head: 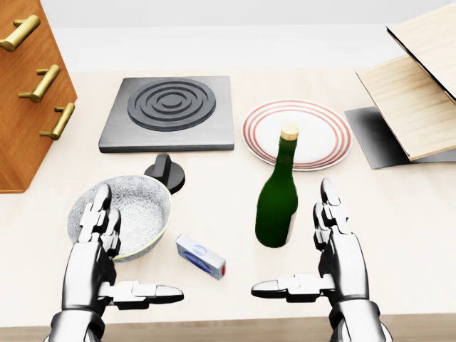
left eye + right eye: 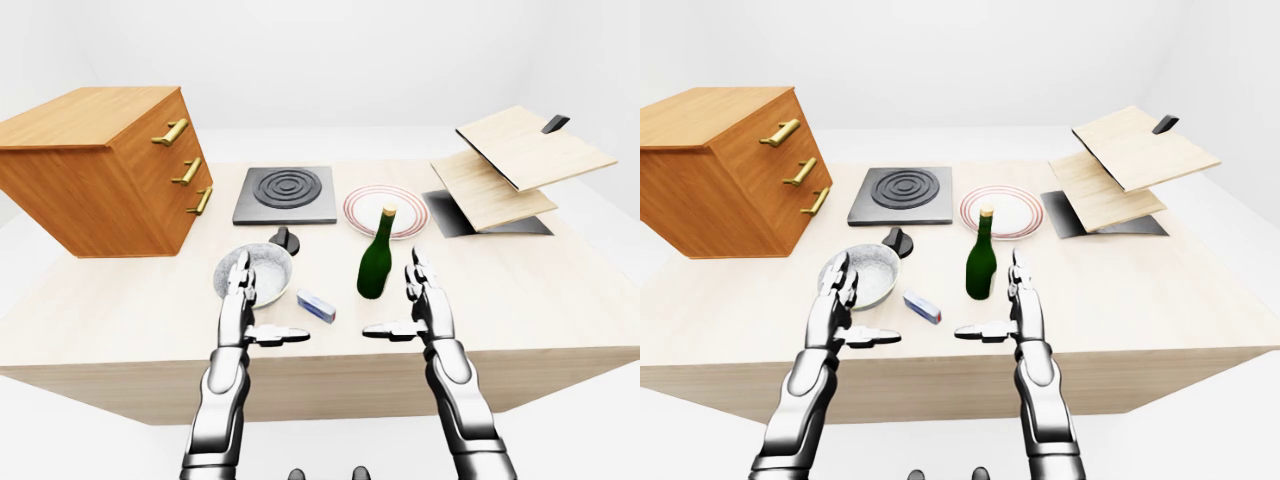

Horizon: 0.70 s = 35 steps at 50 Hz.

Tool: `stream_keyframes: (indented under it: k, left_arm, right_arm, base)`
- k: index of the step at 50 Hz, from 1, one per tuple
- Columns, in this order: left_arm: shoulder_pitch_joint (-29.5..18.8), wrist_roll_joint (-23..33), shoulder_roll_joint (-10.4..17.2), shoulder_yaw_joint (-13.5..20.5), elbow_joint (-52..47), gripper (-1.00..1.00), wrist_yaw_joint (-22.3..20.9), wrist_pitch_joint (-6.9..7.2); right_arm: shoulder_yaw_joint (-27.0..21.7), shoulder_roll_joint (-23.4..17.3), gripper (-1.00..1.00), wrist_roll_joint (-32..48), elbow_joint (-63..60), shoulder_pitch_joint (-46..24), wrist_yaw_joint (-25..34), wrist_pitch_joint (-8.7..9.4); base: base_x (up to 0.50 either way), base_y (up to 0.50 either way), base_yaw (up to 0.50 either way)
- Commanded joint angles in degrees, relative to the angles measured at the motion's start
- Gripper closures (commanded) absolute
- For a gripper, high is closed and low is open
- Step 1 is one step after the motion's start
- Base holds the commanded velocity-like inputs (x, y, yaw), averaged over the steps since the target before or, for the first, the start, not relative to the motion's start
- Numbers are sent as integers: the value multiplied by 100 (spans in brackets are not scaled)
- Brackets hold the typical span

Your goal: Put the bowl on the top of the cabinet.

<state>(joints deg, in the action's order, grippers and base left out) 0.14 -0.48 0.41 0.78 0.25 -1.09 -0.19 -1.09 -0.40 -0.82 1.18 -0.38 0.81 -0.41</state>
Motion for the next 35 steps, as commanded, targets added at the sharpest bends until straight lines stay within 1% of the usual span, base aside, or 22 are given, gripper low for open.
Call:
stream_keyframes:
  k: [1,2,3,5,6,7,9,10,11,12,13,14,16,19,20,22,23,26,27,31,35]
  left_arm:
    - [7,-100,58,126,93,-100,-185,-29]
    - [7,-100,58,125,95,-100,-185,-31]
    - [40,-89,47,101,29,-100,-180,12]
    - [61,-89,46,98,-16,-100,-179,13]
    - [62,-89,48,99,-10,-100,-181,4]
    - [37,-96,52,112,80,-100,-188,-54]
    - [46,-100,49,110,54,-100,-186,-36]
    - [48,-109,48,115,54,-100,-185,-57]
    - [56,-117,47,121,36,-100,-180,-89]
    - [142,-150,25,155,-210,-100,-126,-257]
    - [213,-174,26,148,-396,-100,-144,-351]
    - [285,-129,19,151,-561,-100,-99,-481]
    - [461,-135,1,153,-1042,-100,-75,-481]
    - [468,-135,1,152,-1061,-100,-74,-481]
    - [754,-76,-38,191,-1921,-100,14,-481]
    - [917,-128,-94,229,-2278,-100,78,-481]
    - [922,-130,-93,229,-2288,-100,84,-481]
    - [1022,-166,-143,367,-2591,-100,254,-481]
    - [1039,-175,-149,383,-2622,-100,273,-481]
    - [1077,-78,-146,385,-2743,-100,283,-481]
    - [1041,-43,-144,407,-2688,-100,310,-481]
  right_arm:
    - [-182,-79,-100,-161,235,-71,107,-61]
    - [-181,-80,-100,-161,237,-70,106,-63]
    - [-179,-85,-100,-164,212,-47,114,-67]
    - [-182,-87,-100,-164,201,-27,111,-96]
    - [-180,-83,-100,-162,219,-24,111,-117]
    - [-170,-81,-100,-148,239,-35,105,-134]
    - [-160,-81,-100,-138,232,-27,106,-138]
    - [-164,-80,-100,-137,196,-17,97,-145]
    - [-174,-73,-100,-148,159,-2,86,-226]
    - [-169,-44,-100,-195,-171,117,91,-424]
    - [-162,-36,-100,-191,-325,160,76,-459]
    - [-153,-13,-100,-249,-610,242,99,-459]
    - [-75,-12,-100,-81,-1080,389,90,-459]
    - [-75,-8,-100,-73,-1097,394,93,-459]
    - [113,-19,-100,471,-1897,687,43,-459]
    - [141,-1,-100,673,-2295,784,15,-459]
    - [139,4,-100,681,-2310,787,17,-459]
    - [17,26,-100,789,-2560,813,-132,-459]
    - [19,41,-100,844,-2326,883,-195,-459]
    - [2,36,-100,902,-2881,835,-168,-459]
    - [-7,32,-100,945,-2900,816,-168,-459]
  base:
    - [0,0,0]
    - [0,0,0]
    - [0,0,0]
    - [0,0,0]
    - [0,0,0]
    - [0,0,0]
    - [0,0,0]
    - [0,0,0]
    - [0,0,0]
    - [0,0,0]
    - [0,0,0]
    - [0,0,0]
    - [0,0,0]
    - [0,0,0]
    - [0,0,0]
    - [0,0,0]
    - [0,0,0]
    - [0,0,0]
    - [0,0,0]
    - [0,0,0]
    - [0,0,0]
